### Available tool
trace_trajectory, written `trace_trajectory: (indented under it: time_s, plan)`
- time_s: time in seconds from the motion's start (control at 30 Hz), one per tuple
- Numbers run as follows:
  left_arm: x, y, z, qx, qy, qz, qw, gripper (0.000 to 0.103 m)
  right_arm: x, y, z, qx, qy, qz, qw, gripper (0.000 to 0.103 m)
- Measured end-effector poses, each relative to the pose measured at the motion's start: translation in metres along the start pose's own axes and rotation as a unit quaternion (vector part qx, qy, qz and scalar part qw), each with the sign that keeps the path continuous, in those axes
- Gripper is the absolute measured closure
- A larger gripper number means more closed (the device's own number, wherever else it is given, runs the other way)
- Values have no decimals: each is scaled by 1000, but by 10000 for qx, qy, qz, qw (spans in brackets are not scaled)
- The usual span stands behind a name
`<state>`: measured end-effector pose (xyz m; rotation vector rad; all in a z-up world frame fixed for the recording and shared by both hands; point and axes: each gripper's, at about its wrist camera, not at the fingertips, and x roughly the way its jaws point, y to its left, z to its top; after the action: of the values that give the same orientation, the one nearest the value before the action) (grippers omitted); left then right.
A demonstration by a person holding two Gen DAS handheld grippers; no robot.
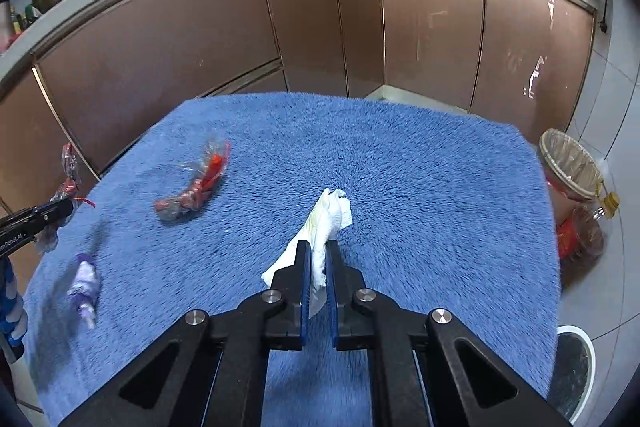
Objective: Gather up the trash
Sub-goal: 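Carry the clear wrapper and white tissue to the bin and release both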
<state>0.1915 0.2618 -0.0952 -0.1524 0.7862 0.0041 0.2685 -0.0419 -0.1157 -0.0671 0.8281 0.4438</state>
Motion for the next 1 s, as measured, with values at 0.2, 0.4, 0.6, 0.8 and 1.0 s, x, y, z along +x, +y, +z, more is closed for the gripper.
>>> trace_trajectory:
  time_s: [0.2, 0.4, 0.6, 0.8, 1.0]
  plan:
    - [-56, -18, -11, 50, -283, -812, 9963, 94, -50, 14, -9, -56, -295, 56, 9995, 96]
    - [-102, -55, -27, 634, -587, -948, 9917, 94, -99, 20, -26, -82, -620, 208, 9978, 96]
    - [-152, -108, -43, 1399, -1203, -943, 9783, 94, -153, 16, -45, 23, -952, 269, 9951, 96]
    - [-171, -155, -48, 1798, -1383, -1235, 9661, 94, -196, 0, -56, 232, -1292, 184, 9912, 96]
    - [-165, -197, -48, 1922, -1267, -1674, 9586, 94, -229, -25, -71, 495, -1575, 11, 9863, 96]
